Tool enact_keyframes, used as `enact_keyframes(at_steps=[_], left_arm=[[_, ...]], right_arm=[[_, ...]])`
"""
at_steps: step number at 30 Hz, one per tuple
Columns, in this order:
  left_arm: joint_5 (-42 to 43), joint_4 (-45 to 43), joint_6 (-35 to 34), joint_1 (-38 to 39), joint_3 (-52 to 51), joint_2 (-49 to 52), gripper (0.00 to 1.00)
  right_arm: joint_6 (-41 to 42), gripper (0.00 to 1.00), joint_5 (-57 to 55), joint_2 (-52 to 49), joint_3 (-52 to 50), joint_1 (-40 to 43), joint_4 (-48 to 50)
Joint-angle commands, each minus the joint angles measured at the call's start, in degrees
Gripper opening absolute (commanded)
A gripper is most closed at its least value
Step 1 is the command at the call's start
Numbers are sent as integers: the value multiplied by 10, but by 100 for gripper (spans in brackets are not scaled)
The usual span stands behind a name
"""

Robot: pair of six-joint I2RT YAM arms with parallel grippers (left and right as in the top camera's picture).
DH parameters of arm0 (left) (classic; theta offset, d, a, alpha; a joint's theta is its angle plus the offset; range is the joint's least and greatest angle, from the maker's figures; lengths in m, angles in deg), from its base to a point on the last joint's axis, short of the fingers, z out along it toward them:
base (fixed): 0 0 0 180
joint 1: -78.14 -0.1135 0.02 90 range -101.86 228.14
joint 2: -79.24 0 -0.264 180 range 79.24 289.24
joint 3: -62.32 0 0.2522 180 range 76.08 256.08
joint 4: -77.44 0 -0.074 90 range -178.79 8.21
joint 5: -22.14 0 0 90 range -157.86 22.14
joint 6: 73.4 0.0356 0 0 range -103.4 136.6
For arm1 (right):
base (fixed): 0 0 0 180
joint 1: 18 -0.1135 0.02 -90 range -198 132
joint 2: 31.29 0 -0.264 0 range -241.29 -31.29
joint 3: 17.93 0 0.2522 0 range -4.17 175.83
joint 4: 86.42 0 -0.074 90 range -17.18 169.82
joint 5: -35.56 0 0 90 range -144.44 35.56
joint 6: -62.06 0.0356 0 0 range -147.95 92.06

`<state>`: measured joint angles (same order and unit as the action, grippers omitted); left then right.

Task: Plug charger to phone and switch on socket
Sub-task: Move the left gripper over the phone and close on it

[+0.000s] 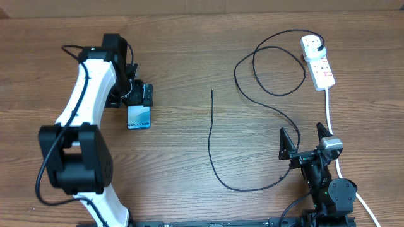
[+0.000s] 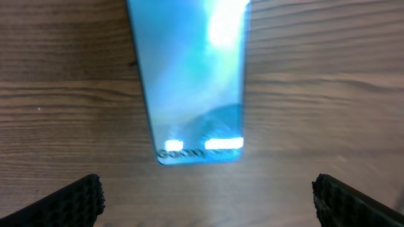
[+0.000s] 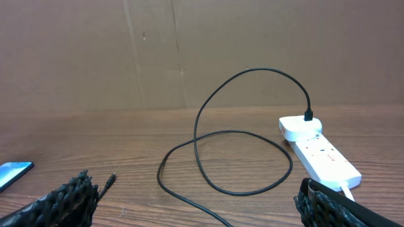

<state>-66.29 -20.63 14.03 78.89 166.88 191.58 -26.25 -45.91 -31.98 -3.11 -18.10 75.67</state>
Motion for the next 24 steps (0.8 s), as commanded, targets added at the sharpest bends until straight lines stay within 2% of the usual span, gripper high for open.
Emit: enact_keyframes(at_steps=[1, 10, 24], left_arm=[[-39, -7, -33, -2, 12, 38, 100], [-39, -64, -33, -2, 12, 99, 100], [-35, -125, -33, -2, -26, 102, 100]], right_arm=[[-1, 100, -6, 5, -6, -3, 2], [-1, 100, -6, 5, -6, -3, 2], [-1, 100, -6, 5, -6, -3, 2]])
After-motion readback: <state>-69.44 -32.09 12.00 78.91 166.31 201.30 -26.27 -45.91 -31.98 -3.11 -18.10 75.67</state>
